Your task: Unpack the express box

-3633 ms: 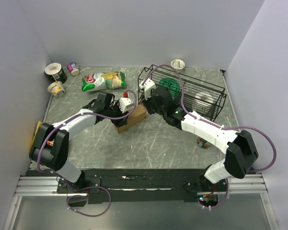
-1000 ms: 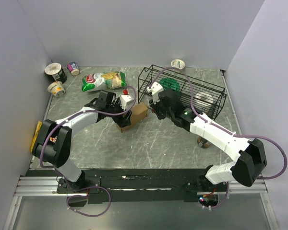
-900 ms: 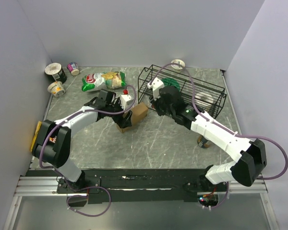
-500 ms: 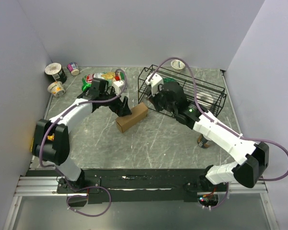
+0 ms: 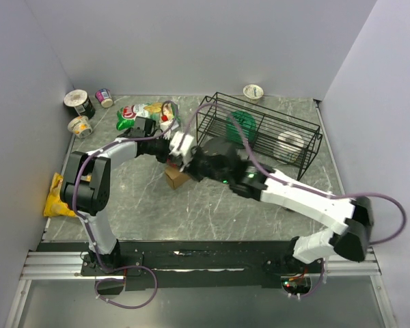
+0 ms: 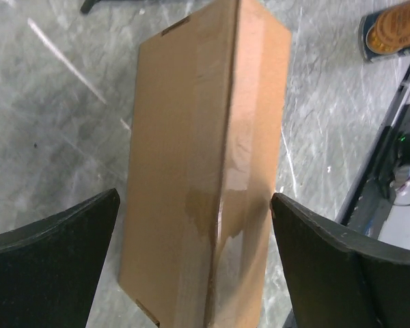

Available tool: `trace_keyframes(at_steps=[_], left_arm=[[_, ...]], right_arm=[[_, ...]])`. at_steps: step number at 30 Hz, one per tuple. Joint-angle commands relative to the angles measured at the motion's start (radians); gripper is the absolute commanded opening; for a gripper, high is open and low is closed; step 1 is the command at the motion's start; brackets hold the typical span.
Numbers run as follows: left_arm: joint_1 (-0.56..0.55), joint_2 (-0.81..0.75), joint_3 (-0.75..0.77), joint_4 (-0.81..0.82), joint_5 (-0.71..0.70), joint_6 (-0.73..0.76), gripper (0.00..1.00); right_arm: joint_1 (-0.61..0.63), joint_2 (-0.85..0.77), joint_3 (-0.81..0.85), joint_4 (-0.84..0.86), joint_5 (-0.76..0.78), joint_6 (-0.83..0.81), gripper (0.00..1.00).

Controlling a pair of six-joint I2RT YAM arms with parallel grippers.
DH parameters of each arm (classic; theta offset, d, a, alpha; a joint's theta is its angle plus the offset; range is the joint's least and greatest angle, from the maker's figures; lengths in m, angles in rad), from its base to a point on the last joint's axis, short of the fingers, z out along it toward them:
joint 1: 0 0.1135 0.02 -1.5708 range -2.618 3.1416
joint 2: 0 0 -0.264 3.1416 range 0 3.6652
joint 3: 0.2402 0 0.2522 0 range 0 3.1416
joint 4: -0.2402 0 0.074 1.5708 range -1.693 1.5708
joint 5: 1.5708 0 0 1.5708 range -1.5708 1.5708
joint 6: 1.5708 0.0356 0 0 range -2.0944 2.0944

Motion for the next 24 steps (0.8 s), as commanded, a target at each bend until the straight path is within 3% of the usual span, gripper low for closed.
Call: trace_keyframes(at_steps=[1,5,12,24], left_arm=[[0.020,-0.024,-0.035,0.070,0.004,-0.130,0.99],[0.032,-0.022,-0.044,0.082,-0.028,-0.174,0.99],[0.035,-0.015,-0.056,0.104,-0.044,-0.217,0.99],[0.049,0.008,-0.061,0.124,-0.059,-0.309,0.99]], right_arm=[[0.069,0.117,0.077,0.045,0.139,0.031,0.00],[0.101,0.168,0.080,0.083,0.280,0.040,0.00],[0.136,0.225,0.110,0.103,0.372,0.042,0.00],[0.149,0.252,0.124,0.100,0.360,0.038,0.00]])
